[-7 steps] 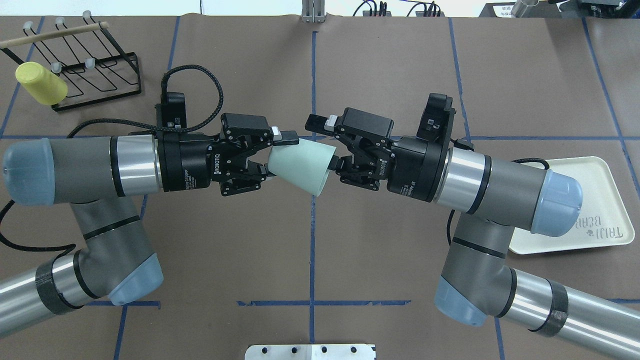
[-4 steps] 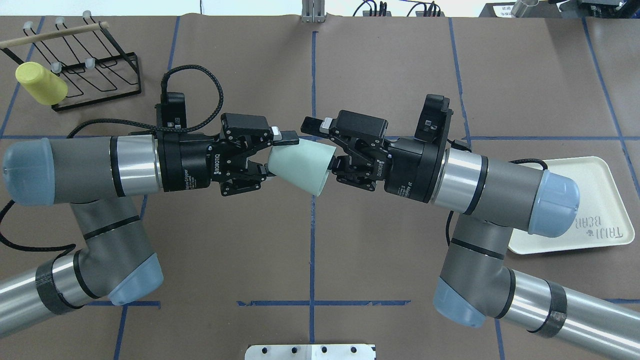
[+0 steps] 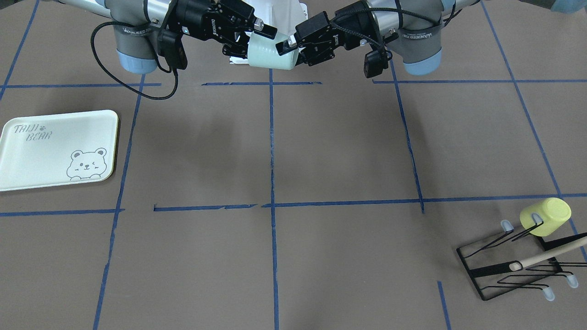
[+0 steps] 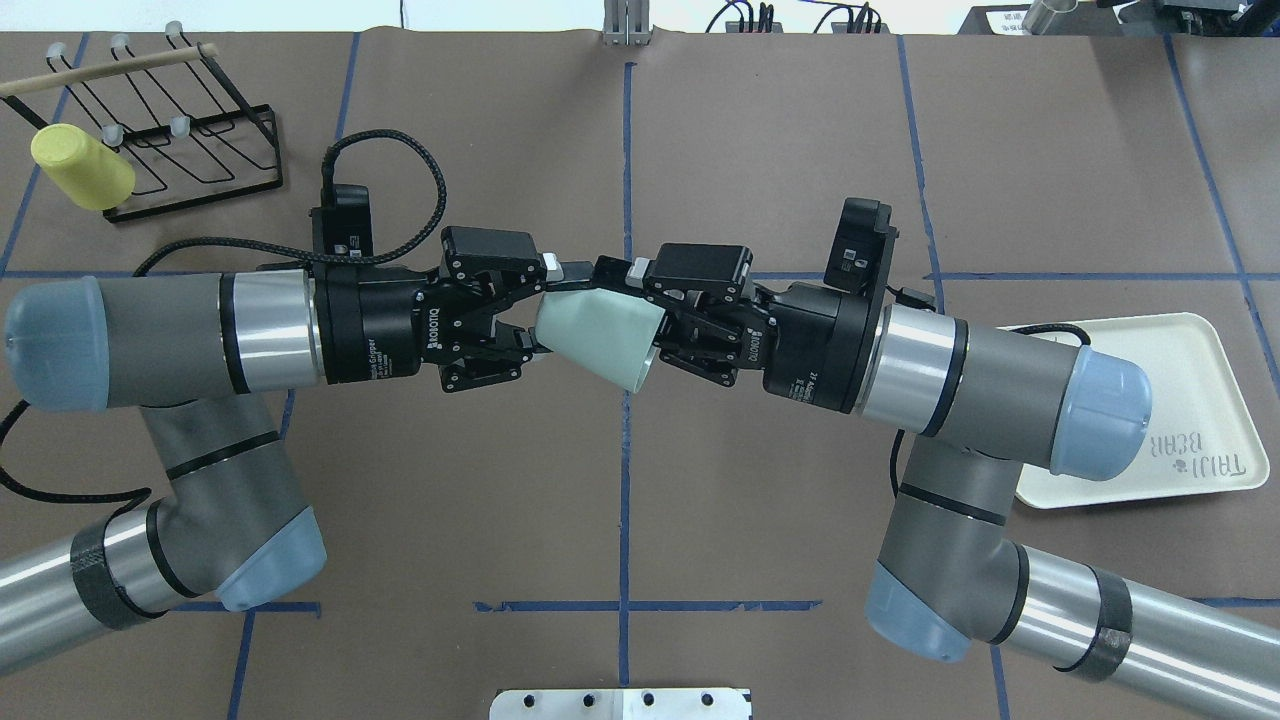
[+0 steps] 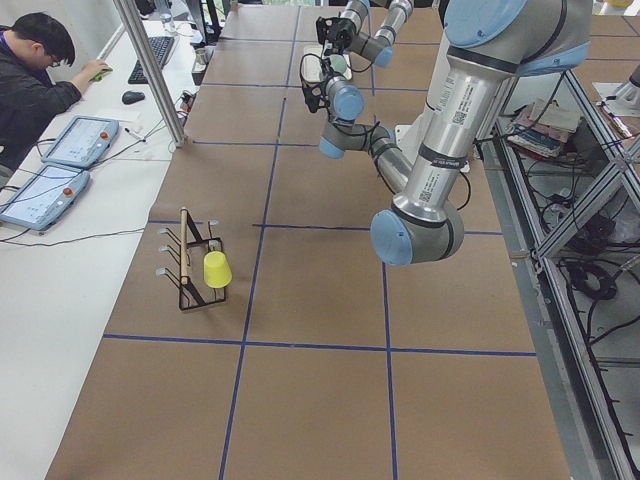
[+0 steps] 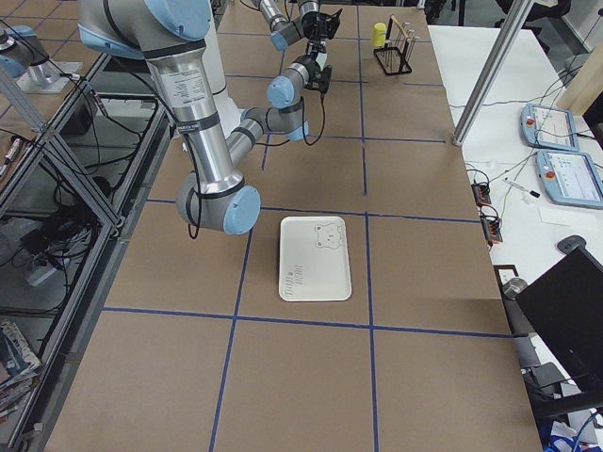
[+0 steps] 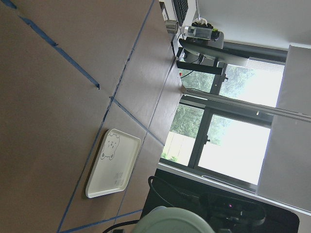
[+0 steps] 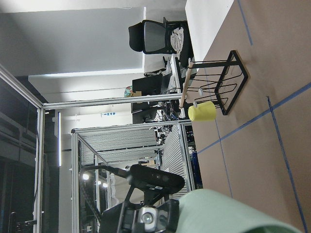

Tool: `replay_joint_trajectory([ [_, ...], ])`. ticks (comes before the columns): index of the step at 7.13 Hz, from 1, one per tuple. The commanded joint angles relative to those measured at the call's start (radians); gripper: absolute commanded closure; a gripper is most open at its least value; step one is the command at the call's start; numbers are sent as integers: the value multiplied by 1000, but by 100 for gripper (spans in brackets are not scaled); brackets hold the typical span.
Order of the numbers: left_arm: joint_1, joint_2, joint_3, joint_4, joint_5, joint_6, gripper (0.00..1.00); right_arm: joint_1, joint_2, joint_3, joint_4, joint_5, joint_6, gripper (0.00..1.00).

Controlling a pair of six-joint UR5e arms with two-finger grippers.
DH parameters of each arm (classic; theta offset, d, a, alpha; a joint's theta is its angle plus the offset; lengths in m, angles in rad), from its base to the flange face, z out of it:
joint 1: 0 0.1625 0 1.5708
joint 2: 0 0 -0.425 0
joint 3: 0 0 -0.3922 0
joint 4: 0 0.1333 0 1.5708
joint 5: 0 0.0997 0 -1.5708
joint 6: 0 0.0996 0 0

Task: Left arm grabs green cup and hands to right arm on tray

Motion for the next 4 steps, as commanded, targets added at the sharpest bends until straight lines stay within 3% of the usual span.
replay_joint_trajectory([
  [1, 0, 1, 1, 0, 0, 1, 61, -1, 0, 0, 0, 0, 0, 75],
  [3, 0, 2, 1, 0, 0, 1, 60, -2, 0, 0, 0, 1, -2, 85],
  [4, 0, 2, 1, 2, 0, 2, 24, -2, 0, 0, -3, 1, -3, 97],
])
